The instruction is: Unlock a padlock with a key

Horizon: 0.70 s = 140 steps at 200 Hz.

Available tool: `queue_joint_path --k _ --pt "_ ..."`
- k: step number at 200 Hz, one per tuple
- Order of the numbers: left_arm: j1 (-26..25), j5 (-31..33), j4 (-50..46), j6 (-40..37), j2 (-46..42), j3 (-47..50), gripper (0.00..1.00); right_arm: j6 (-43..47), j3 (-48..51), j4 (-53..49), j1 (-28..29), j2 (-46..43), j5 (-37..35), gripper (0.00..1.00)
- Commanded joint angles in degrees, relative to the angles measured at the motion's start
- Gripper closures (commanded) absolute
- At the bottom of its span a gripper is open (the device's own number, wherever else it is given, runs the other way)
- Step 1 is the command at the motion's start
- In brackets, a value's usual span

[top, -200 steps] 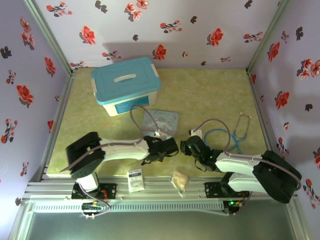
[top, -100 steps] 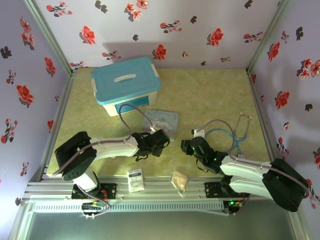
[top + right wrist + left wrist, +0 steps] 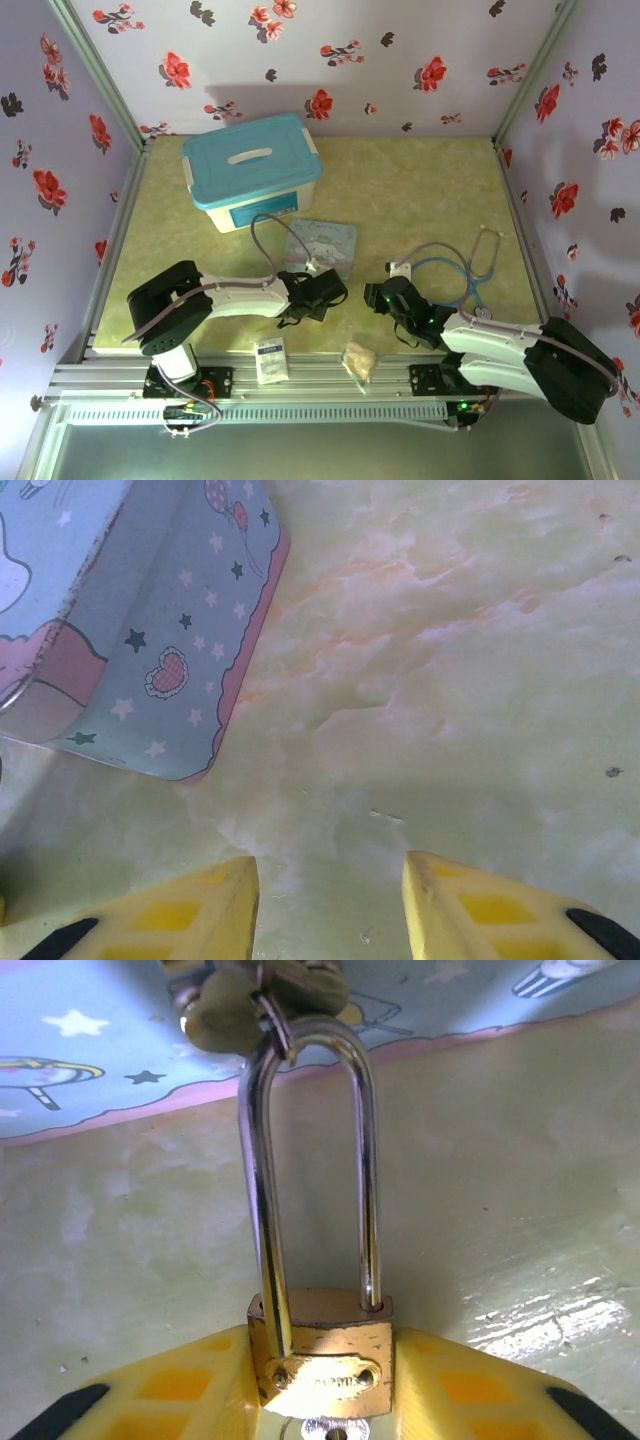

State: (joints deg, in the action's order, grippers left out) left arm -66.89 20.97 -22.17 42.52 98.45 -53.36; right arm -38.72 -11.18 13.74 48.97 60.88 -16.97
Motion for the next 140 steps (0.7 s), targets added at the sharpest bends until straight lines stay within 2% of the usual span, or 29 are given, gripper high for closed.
queue_joint_path --k 1,37,53,78,103,140 --pt "-0.15 3.44 -4.81 2.78 3.23 -2.18 0.69 -1.29 -0.05 -0.38 -0.15 1.17 -1.07 0.59" --pt "-0.17 -1.19 -0.24 1.83 2.34 -1.09 0.71 -1.95 -0.37 0.62 0.22 2.05 -0.18 0.59" --pt "-0.16 -5.04 3.97 1.97 -0.05 0.55 0.62 -2.32 -0.50 1.35 1.41 1.55 0.45 0.59" --pt "-0.34 -8.61 6.14 2.81 -2.91 1.22 0.55 -3.21 -1.70 -2.35 4.94 -0.71 -1.82 0.57" --pt "-0.25 -12.60 9.72 3.48 -5.27 2.83 0.54 -7.61 -2.88 -7.93 7.07 -3.55 -5.85 0.56" --pt "2.28 -16.07 12.11 5.24 -9.36 6.72 0.52 -10.08 -3.59 -8.12 12.75 -6.43 -9.32 0.57"
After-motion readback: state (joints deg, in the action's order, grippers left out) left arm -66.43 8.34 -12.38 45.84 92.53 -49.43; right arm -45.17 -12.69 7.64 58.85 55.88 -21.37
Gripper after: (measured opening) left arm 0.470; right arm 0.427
